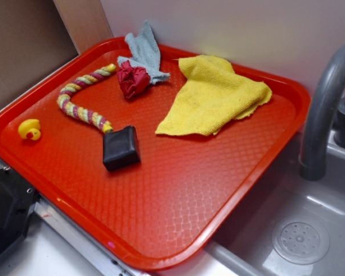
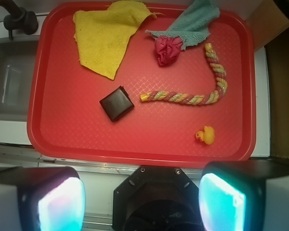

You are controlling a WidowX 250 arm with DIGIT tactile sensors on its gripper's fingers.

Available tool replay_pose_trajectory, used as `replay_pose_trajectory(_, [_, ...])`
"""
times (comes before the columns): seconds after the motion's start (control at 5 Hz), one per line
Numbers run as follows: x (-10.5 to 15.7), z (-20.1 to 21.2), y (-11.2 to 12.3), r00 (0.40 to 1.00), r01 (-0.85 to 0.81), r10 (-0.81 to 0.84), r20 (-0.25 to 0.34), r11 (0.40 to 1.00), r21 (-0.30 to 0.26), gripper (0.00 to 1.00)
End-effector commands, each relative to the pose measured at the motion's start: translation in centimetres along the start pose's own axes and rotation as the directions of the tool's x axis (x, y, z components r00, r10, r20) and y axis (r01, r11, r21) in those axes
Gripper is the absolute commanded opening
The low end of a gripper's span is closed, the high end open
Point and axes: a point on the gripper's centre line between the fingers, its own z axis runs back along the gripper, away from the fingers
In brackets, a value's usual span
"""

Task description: Grab the yellow duck.

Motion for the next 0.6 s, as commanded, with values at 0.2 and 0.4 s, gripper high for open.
replay_pose_trajectory(0.2, [0.6,-1.8,1.5,0.999,-0.009,0.011,0.054,0.999,-0.035,1.0])
replay_pose_trajectory(0.4, [1.3,-3.1,3.7,0.997,-0.015,0.019,0.077,0.998,-0.053,1.0])
